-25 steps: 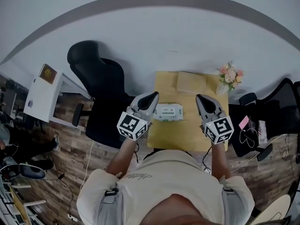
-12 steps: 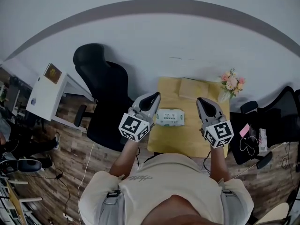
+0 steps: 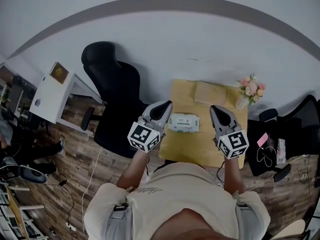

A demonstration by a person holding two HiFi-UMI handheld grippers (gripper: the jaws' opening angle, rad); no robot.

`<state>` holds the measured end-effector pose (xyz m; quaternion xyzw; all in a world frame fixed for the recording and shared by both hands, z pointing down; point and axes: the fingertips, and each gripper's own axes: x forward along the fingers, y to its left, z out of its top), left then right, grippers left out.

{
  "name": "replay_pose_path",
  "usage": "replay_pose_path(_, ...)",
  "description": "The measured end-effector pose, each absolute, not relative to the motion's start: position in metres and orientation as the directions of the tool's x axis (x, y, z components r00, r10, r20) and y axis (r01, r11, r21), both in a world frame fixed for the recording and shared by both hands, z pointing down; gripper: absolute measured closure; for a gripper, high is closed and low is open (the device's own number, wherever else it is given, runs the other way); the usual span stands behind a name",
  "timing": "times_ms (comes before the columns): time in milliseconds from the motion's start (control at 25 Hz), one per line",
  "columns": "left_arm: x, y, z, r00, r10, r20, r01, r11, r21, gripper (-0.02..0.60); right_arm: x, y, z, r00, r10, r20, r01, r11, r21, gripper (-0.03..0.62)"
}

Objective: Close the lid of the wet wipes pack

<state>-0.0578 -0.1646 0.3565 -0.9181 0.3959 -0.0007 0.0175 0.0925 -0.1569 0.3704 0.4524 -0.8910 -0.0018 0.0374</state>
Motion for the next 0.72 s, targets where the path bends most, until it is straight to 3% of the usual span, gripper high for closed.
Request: replay_pose_path(720,-0.049,-0.171,0.368,0.714,-0.7,0.001,-0.7,-0.714,-0.028,0.563,0.1,-0.155,0.381,-0.553,-0.828,0.088,-0.829,0.558,0.043,0.593)
